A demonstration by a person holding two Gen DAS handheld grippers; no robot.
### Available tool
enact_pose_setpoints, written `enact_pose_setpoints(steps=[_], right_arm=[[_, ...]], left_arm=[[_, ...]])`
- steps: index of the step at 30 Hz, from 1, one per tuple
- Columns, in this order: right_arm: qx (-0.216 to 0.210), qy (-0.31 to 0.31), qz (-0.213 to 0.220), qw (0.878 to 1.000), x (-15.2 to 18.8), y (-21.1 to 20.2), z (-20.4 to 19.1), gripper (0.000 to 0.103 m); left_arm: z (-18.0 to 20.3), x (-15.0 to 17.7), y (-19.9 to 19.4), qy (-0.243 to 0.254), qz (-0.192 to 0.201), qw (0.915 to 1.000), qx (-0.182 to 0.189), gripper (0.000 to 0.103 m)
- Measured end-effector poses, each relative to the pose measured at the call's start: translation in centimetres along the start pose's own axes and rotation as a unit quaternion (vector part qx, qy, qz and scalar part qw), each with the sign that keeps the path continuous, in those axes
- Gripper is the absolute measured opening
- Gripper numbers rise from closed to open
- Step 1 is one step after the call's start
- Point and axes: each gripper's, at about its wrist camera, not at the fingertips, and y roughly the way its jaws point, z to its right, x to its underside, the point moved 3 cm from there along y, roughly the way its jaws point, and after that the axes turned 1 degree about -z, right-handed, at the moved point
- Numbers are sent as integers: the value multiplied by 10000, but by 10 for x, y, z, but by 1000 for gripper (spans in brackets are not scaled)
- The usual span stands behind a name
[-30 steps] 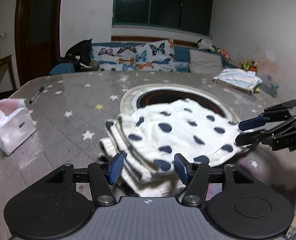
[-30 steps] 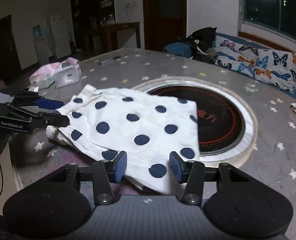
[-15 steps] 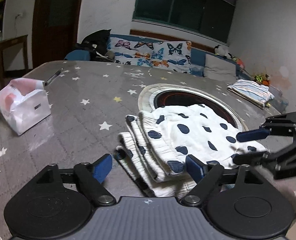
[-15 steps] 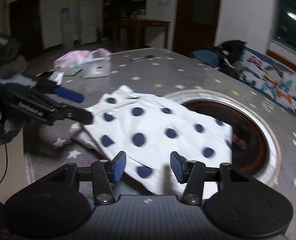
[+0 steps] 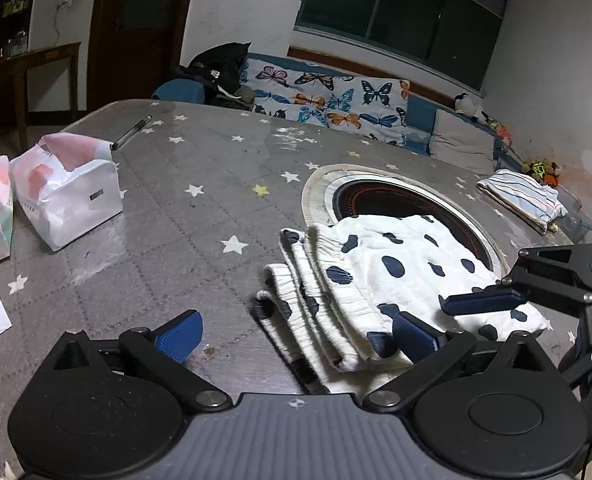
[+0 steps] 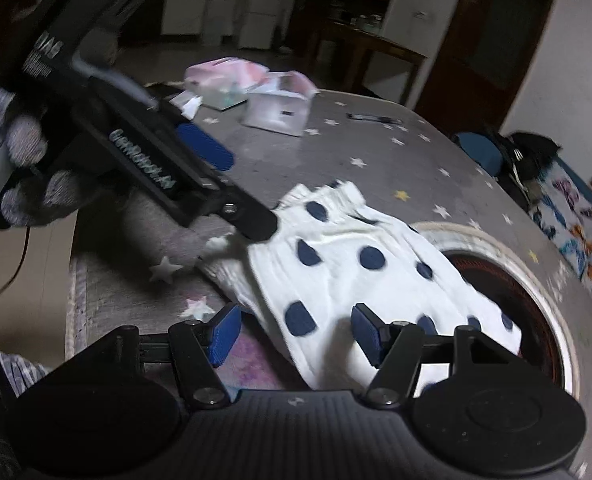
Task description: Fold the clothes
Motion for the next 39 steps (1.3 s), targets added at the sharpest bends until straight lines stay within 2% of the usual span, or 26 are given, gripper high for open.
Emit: enact_pose_setpoints(steps=[8,17,23,27,30,34,39], right_arm=[[93,-687,-161,9975,-6,12,-21,63],[370,-1411,-108,9892,-13,23,-40,61],[381,-1715,-14,9845,-21,32,-47,52],[309,-1595,30,9867,-24,33,-45,35],[281,-1303,158,9910,-28,28,-38,29],[253,-819,380,9956,-34,18,-25,25],[271,-489,553,9969,-36,11,-15,23]], left_arm=[[-11,-8,1,-257,-38,9997,-36,103],[-27,-14,6,-1033,-164,9944,134,103],[-29,-16,4,-1508,-186,9878,356,103],[-32,-15,5,-2082,-264,9757,627,103],[-34,-14,6,-2524,-322,9636,821,103],[-39,-10,9,-3151,-359,9423,1075,103],[-40,-5,10,-3620,-353,9226,1281,103]])
